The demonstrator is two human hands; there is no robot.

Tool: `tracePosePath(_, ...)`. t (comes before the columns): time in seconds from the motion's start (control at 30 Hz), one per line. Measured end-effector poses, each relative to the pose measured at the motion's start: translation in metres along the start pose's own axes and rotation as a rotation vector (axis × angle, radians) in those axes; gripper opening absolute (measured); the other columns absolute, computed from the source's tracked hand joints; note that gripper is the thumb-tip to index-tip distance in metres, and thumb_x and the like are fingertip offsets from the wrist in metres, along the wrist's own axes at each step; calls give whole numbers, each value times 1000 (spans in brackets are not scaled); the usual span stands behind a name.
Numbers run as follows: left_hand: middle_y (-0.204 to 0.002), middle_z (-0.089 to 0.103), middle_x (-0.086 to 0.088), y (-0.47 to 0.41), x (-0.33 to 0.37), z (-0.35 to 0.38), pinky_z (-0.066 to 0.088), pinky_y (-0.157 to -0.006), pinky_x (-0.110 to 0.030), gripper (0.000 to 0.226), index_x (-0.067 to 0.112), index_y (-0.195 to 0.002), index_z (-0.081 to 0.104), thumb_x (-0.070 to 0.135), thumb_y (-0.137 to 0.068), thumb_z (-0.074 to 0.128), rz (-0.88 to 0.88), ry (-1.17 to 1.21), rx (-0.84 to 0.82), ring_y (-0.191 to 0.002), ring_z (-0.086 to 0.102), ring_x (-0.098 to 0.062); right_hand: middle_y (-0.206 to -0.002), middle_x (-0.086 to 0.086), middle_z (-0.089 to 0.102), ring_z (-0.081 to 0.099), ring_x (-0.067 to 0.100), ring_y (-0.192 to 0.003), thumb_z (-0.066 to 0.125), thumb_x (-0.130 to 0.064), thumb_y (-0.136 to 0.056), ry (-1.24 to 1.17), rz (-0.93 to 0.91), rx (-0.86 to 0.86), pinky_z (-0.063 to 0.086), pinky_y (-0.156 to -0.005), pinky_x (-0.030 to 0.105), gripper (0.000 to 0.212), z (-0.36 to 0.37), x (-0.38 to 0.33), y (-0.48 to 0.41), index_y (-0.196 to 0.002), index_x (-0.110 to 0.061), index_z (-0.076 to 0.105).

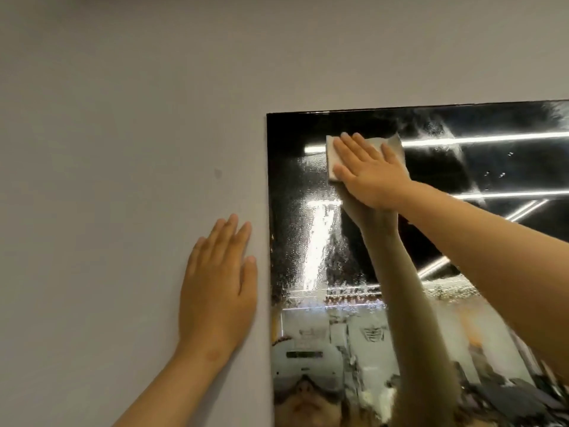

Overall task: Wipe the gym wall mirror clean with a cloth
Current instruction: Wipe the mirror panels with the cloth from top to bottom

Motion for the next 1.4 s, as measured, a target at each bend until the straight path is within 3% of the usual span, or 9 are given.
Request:
tracePosePath(0.17,-164,-2,13,2,1,0,-15,-120,-25,73,31,-157,10,49,-88,-5,31,53,-26,-150,-11,-1,-166,-6,-14,-15,10,-151,13,-43,-107,-10,147,16,-14,-121,46,59,1,-18,-17,-159,-24,-8)
tracePosePath(0.3,-163,-9,9,4,5,0,-18,-120,-29,71,29,-156,2,49,-88,-9,57,67,-49,-149,-17,-6,-165,-5,-15,-17,11,-151,14,-42,-107,-17,97,4,-14,-121,48,58,6,-71,-11,-158,-23,-8)
tracePosePath(0.47,-159,31,-4,4,3,0,14,-119,-44,62,17,-150,37,42,-98,14,49,34,-43,-149,22,-21,-164,-9,-17,-20,7,-149,18,-43,-107,12,-56,-24,-15,-121,43,59,24,-126,16,-157,-27,-8)
tracePosePath(0.6,-161,26,-3,7,4,2,10,-121,-42,64,19,-151,35,43,-98,11,68,43,-42,-151,17,-19,-162,-18,-14,-21,0,-146,14,-52,-102,-10,-145,-36,-17,-120,37,60,25,-106,48,-156,-34,-5)
tracePosePath(0.73,-153,42,-8,5,6,-2,18,-122,-42,58,13,-143,50,37,-97,24,85,44,18,-145,35,-25,-158,-22,-19,-24,-5,-142,8,-56,-97,-29,6,-48,-14,-121,38,64,18,-46,58,-154,-37,-10)
tracePosePath(0.93,-153,43,-5,5,8,1,15,-116,-41,57,14,-143,51,36,-97,25,74,68,14,-145,34,-22,-165,-8,-14,-17,9,-150,14,-43,-108,-56,270,34,-12,-121,45,58,8,-25,20,-158,-25,-8)
tracePosePath(1.1,-164,12,7,5,7,0,-8,-121,-35,74,26,-154,25,48,-91,-6,51,104,-5,-152,1,-11,-166,-5,-15,-17,12,-151,14,-42,-108,-49,116,22,-13,-121,47,58,6,-81,-27,-158,-22,-9)
tracePosePath(1.23,-163,15,7,4,6,-4,-6,-121,-34,77,27,-154,27,52,-92,-10,35,94,21,-152,4,-11,-166,-7,-14,-17,11,-151,16,-43,-108,4,-47,13,-14,-121,47,57,15,-115,-20,-158,-27,-5)
tracePosePath(1.4,-162,24,3,6,5,-6,0,-124,-32,69,21,-153,33,44,-95,4,30,134,29,-152,10,-11,-164,-13,-12,-22,3,-147,7,-49,-103,-11,-209,-31,-22,-118,38,57,30,-137,54,-157,-32,-3)
Point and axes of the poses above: each hand's wrist, its own y-axis away from the middle knuckle, its own z-axis out of the palm, x = y × z, the point moved 8 cm from there along -y, towards the middle knuckle
